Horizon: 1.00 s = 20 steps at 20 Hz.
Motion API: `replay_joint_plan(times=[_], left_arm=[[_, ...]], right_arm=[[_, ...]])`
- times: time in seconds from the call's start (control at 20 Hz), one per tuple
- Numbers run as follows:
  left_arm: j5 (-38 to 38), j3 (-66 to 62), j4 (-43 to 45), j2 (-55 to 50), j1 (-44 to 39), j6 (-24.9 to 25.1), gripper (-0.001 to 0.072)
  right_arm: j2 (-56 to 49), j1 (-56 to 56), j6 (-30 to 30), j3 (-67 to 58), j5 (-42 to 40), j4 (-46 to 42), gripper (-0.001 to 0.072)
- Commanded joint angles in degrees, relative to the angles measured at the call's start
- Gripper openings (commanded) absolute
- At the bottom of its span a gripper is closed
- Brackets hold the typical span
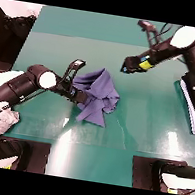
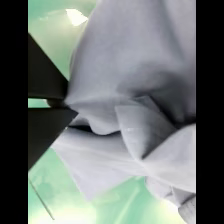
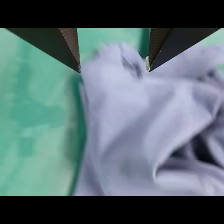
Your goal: Fold the shirts.
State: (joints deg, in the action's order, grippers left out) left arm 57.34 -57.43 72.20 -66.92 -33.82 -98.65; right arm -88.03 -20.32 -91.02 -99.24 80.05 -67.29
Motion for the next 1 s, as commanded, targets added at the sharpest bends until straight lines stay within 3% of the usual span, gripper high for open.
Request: replay_joint_plan(times=[0.0,0.05,0.1,0.15,0.5,0.55,0.6,0.65,0.7,0.8,0.95], left_arm=[[3.3,-0.5,1.7,0.9,0.0,0.0,0.0030],[3.2,-0.5,1.7,0.9,0.0,0.0,0.0030],[3.1,-0.5,1.7,0.9,0.0,0.0,0.0030],[3.1,-0.5,1.7,0.9,0.0,0.0,0.0030],[3.2,-0.5,1.6,0.9,0.0,0.0,0.0030],[3.2,-0.5,1.6,0.9,0.0,0.0,0.0030],[3.2,-0.5,1.5,0.9,0.0,0.0,0.0030],[3.3,-0.5,1.5,0.9,0.0,0.0,0.0030],[3.5,-0.5,1.5,1.0,0.0,0.0,0.0030],[3.3,-0.6,2.6,2.0,0.1,0.1,0.0030],[5.9,-4.9,11.5,6.4,0.1,-0.6,0.0029]], right_arm=[[-5.4,-0.6,-0.5,0.0,-5.9,9.3,0.0493],[-6.4,-0.7,-0.7,0.0,-6.5,10.2,0.0504],[-7.5,-1.1,-1.0,0.0,-6.4,11.3,0.0588],[-8.3,-1.4,-1.1,0.0,-6.0,12.4,0.0601],[-11.9,-6.2,-1.5,0.0,-7.5,13.4,0.0595],[-12.2,-6.7,-1.5,0.0,-8.2,12.9,0.0565],[-12.4,-7.2,-1.5,0.0,-8.7,11.9,0.0472],[-12.3,-7.3,-1.5,0.0,-8.5,10.0,0.0176],[-12.2,-7.4,-1.5,0.0,-7.8,8.3,0.0015],[-10.5,-7.0,-1.5,0.0,-5.1,2.2,0.0013],[-3.2,-4.9,-1.4,0.0,-2.2,-9.9,0.0013]])
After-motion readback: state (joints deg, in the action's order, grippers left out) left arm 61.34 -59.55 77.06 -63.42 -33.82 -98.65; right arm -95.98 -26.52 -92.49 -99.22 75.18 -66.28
